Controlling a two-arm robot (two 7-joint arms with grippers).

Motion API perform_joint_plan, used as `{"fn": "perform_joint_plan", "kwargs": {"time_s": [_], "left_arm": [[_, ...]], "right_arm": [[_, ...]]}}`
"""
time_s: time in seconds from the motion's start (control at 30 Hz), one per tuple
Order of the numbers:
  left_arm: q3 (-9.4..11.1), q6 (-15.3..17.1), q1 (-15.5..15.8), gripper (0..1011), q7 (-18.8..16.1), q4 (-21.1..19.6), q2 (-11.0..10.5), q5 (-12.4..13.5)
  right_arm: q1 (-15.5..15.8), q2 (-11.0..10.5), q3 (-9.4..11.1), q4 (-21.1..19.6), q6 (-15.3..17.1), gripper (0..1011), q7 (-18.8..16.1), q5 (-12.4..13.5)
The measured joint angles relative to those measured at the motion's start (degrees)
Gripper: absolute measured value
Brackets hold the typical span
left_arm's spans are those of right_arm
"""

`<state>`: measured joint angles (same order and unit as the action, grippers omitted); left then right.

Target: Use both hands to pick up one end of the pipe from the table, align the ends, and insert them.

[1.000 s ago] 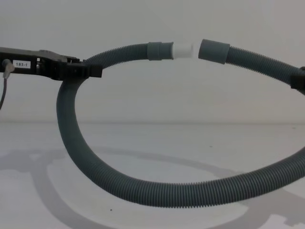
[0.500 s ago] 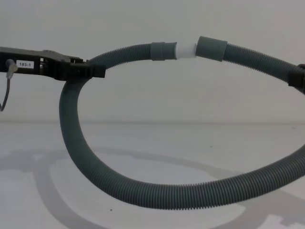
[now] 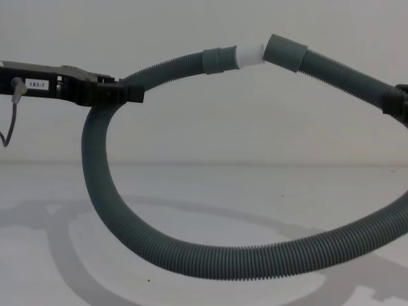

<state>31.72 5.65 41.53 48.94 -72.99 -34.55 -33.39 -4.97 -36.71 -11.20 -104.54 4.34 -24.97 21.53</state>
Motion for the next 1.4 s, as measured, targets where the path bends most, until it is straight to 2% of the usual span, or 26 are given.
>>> {"fn": "perform_joint_plan", "kwargs": {"time_s": [1.4], "left_arm": [[1.4,-0.3,0.8,301,-0.4,1.2,-0.6,-1.8]], "right_arm": [[-1.1,0.4,-0.6,1.5,1.0,221,0.1,-1.2]]}}
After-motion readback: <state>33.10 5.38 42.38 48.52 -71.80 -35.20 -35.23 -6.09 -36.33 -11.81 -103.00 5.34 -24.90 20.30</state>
